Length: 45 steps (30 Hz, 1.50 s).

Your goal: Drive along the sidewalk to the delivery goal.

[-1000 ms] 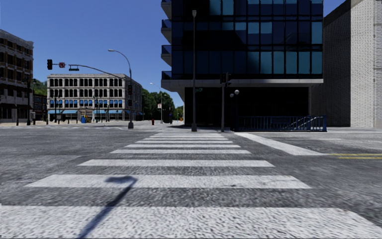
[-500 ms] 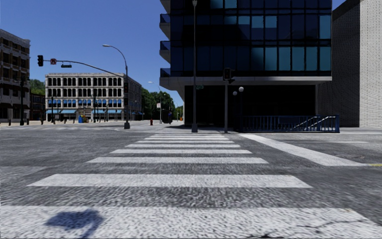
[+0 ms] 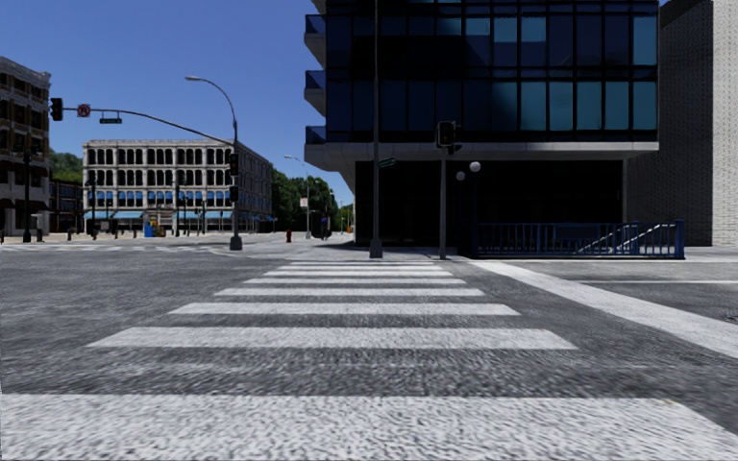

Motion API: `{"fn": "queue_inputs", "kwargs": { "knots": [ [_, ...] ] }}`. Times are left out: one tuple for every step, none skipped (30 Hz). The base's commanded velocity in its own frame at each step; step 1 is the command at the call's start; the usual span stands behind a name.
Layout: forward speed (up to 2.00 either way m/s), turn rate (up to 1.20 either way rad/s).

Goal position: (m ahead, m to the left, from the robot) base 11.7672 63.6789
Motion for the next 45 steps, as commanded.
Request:
{"fn": "queue_inputs", "kwargs": {
  "knots": [
    [1.95, 0.00],
    [1.95, 0.00],
    [1.94, 0.00],
    [1.94, 0.00],
    [1.94, 0.00],
    [1.94, 0.00],
    [1.94, 0.00],
    [1.94, 0.00],
    [1.94, 0.00],
    [1.94, 0.00],
    [1.94, 0.00],
    [1.94, 0.00],
    [1.94, 0.00],
    [1.94, 0.00],
    [1.94, 0.00],
    [1.94, 0.00],
    [1.94, 0.00],
    [1.94, 0.00],
    [1.94, 0.00],
    [1.94, 0.00],
    [1.94, 0.00],
    [1.94, 0.02],
    [1.94, 0.14],
    [1.94, 0.27],
    [1.94, 0.51],
    [1.94, 0.59],
    [1.94, 0.59],
    [1.94, 0.61],
    [1.94, 0.62],
    [1.94, 0.62],
    [1.94, 0.60],
    [1.94, 0.60],
    [1.94, 0.36],
    [1.94, 0.03],
    [1.94, 0.01],
    [1.94, 0.00],
    [1.94, 0.00],
    [1.94, 0.00],
    [1.94, 0.00],
    [1.94, 0.00],
    [1.94, 0.00],
    [1.94, 0.00],
    [1.94, 0.00],
    [1.94, 0.00],
    [1.94, 0.00]
  ]
}}
